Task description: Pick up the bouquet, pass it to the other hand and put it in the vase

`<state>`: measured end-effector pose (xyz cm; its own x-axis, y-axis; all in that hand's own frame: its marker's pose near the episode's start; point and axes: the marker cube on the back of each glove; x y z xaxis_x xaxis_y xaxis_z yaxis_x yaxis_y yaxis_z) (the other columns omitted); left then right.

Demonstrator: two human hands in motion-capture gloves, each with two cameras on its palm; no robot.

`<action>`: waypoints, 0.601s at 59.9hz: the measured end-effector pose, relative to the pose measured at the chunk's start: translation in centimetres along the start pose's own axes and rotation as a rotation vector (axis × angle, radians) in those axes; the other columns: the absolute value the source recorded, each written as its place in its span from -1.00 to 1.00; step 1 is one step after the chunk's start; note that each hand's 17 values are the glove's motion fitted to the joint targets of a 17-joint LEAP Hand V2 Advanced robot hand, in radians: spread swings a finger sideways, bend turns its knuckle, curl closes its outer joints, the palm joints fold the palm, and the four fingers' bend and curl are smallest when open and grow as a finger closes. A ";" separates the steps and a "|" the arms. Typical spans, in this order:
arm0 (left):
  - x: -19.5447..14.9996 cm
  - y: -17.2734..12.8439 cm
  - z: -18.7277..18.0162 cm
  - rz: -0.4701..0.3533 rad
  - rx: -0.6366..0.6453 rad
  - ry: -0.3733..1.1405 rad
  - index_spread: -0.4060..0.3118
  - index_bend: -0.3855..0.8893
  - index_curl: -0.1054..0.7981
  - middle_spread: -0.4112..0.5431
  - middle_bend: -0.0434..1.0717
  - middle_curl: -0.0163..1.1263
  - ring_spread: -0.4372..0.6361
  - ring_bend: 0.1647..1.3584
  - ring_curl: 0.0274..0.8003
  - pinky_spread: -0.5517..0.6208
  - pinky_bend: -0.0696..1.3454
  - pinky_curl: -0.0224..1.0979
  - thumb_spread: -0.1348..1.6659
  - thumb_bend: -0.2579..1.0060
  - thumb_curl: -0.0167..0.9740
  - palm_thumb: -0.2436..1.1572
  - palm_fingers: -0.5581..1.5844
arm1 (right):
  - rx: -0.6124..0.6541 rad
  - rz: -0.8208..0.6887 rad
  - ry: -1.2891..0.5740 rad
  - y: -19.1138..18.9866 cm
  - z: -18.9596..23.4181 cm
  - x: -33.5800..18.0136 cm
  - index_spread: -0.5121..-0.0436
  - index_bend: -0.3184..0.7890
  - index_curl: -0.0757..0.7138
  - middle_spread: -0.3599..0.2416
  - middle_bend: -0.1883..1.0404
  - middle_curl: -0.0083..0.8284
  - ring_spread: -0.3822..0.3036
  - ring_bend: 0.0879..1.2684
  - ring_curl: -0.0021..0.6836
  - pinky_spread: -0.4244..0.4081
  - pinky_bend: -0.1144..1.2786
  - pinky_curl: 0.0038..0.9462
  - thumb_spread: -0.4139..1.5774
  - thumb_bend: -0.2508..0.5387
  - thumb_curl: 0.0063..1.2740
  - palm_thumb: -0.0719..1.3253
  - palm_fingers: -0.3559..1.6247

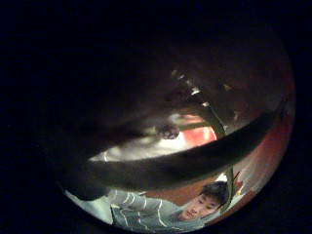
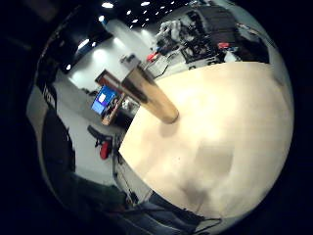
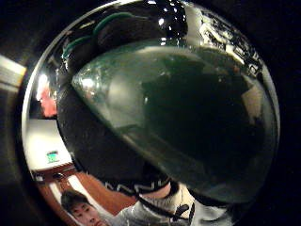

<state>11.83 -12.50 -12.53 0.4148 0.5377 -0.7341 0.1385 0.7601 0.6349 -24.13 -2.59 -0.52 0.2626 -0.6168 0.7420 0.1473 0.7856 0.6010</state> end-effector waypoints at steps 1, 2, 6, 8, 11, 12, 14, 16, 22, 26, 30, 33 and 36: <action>-0.3 -0.2 -0.1 -0.056 -0.002 -0.012 -0.60 0.13 0.05 -0.85 0.32 0.05 -0.86 0.05 0.12 -0.73 -0.04 -0.09 0.24 -0.54 -0.07 0.45 0.91 | -0.017 -0.010 0.022 -0.1 -0.1 0.2 0.31 0.42 0.72 -0.31 0.72 0.49 -0.44 0.50 0.55 -0.63 0.17 0.02 0.39 -0.46 0.06 0.50 0.72; -0.7 -0.5 -0.2 -0.093 -0.003 -0.020 -0.62 0.16 0.07 -0.86 0.33 0.06 -0.87 0.06 0.13 -0.73 -0.03 -0.09 0.25 -0.55 -0.07 0.45 0.90 | -0.031 -0.016 0.040 -0.2 -0.1 0.4 0.30 0.35 0.69 -0.30 0.69 0.47 -0.42 0.49 0.54 -0.65 0.15 0.00 0.39 -0.47 0.05 0.48 0.69; -1.2 -2.2 -1.0 -0.096 0.021 -0.070 -0.69 0.22 0.15 -0.89 0.38 0.07 -0.89 0.09 0.15 -0.75 0.00 -0.07 0.27 -0.58 -0.06 0.45 0.88 | -0.073 -0.025 0.038 -0.5 -0.5 0.9 0.30 0.09 0.59 -0.28 0.55 0.39 -0.39 0.35 0.45 -0.69 0.17 -0.03 0.40 -0.50 0.01 0.38 0.56; -1.2 -3.3 -1.5 -0.067 0.037 -0.097 -0.72 0.24 0.18 -0.90 0.40 0.08 -0.90 0.11 0.17 -0.76 0.01 -0.07 0.28 -0.60 -0.05 0.45 0.88 | -0.082 -0.048 0.029 -0.8 -0.8 1.2 0.28 -0.06 0.53 -0.26 0.46 0.34 -0.38 0.27 0.41 -0.69 0.18 -0.05 0.41 -0.53 -0.02 0.30 0.49; -0.3 -4.6 -2.2 -0.043 0.054 -0.117 -0.73 0.26 0.23 -0.92 0.43 0.08 -0.90 0.13 0.18 -0.76 0.03 -0.06 0.29 -0.61 -0.04 0.46 0.86 | -0.063 -0.052 0.087 -1.3 -1.8 2.7 0.24 -0.20 0.44 -0.24 0.32 0.27 -0.35 0.14 0.33 -0.64 0.16 -0.08 0.42 -0.55 -0.08 0.18 0.43; 0.0 -5.1 -2.4 -0.037 0.060 -0.120 -0.74 0.26 0.24 -0.92 0.44 0.08 -0.91 0.14 0.18 -0.76 0.04 -0.06 0.29 -0.61 -0.04 0.47 0.86 | -0.055 -0.034 0.095 -1.4 -2.1 3.0 0.24 -0.24 0.40 -0.23 0.30 0.26 -0.34 0.09 0.31 -0.63 0.15 -0.08 0.42 -0.55 -0.10 0.15 0.42; 0.2 -6.4 -2.8 -0.023 0.080 -0.128 -0.75 0.27 0.27 -0.93 0.45 0.08 -0.91 0.15 0.18 -0.77 0.05 -0.05 0.30 -0.62 -0.03 0.46 0.85 | -0.049 -0.005 0.070 -1.5 -2.6 3.2 0.23 -0.25 0.35 -0.22 0.22 0.22 -0.33 0.05 0.29 -0.59 0.11 -0.10 0.44 -0.54 -0.13 0.09 0.39; 0.4 -7.7 -3.3 -0.013 0.103 -0.135 -0.76 0.27 0.29 -0.92 0.47 0.08 -0.91 0.16 0.19 -0.77 0.06 -0.05 0.30 -0.62 -0.03 0.46 0.85 | -0.043 -0.002 0.048 -1.7 -3.1 3.4 0.22 -0.27 0.30 -0.21 0.16 0.19 -0.33 0.01 0.26 -0.56 0.09 -0.11 0.45 -0.52 -0.16 0.05 0.38; 1.6 -11.0 -4.4 -0.027 0.146 -0.126 -0.78 0.27 0.35 -0.93 0.50 0.08 -0.91 0.18 0.19 -0.77 0.09 -0.05 0.31 -0.62 -0.02 0.46 0.84 | -0.025 0.113 0.120 -2.0 -4.9 5.9 0.19 -0.27 0.18 -0.18 -0.02 0.11 -0.35 -0.08 0.20 -0.48 0.04 -0.16 0.46 -0.46 -0.22 -0.02 0.39; 2.3 -12.9 -5.1 -0.037 0.169 -0.130 -0.79 0.27 0.38 -0.93 0.51 0.08 -0.91 0.19 0.20 -0.77 0.10 -0.05 0.32 -0.62 -0.01 0.45 0.83 | -0.030 0.058 0.098 -2.4 -5.8 6.3 0.19 -0.27 0.12 -0.16 -0.09 0.08 -0.36 -0.12 0.19 -0.45 -0.01 -0.19 0.47 -0.44 -0.25 -0.03 0.39; 2.7 -14.8 -5.8 -0.024 0.193 -0.144 -0.79 0.27 0.41 -0.92 0.52 0.08 -0.91 0.20 0.19 -0.77 0.11 -0.05 0.32 -0.62 0.00 0.46 0.83 | -0.015 0.076 0.170 -2.8 -7.0 7.8 0.20 -0.26 0.08 -0.15 -0.13 0.07 -0.36 -0.16 0.18 -0.40 -0.06 -0.22 0.48 -0.43 -0.27 -0.03 0.39; 2.7 -16.0 -6.3 -0.024 0.208 -0.167 -0.80 0.26 0.43 -0.92 0.53 0.08 -0.91 0.20 0.19 -0.77 0.11 -0.05 0.32 -0.62 0.01 0.45 0.82 | -0.019 0.131 0.167 -2.9 -7.6 8.3 0.19 -0.26 0.05 -0.13 -0.17 0.06 -0.36 -0.18 0.18 -0.34 -0.11 -0.23 0.49 -0.43 -0.29 -0.04 0.35; 2.7 -16.8 -6.8 -0.031 0.221 -0.180 -0.80 0.26 0.45 -0.92 0.54 0.07 -0.91 0.21 0.19 -0.77 0.12 -0.05 0.33 -0.62 0.01 0.45 0.82 | -0.017 0.083 0.146 -3.4 -8.0 8.3 0.18 -0.27 0.02 -0.13 -0.22 0.05 -0.35 -0.21 0.18 -0.26 -0.14 -0.24 0.49 -0.43 -0.30 -0.04 0.30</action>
<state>4.55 -21.31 -26.79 0.5574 0.4269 -0.7121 0.3380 0.6667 0.6643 -14.82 -10.01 1.25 0.4102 -0.5369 0.7372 0.1353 0.8352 0.5330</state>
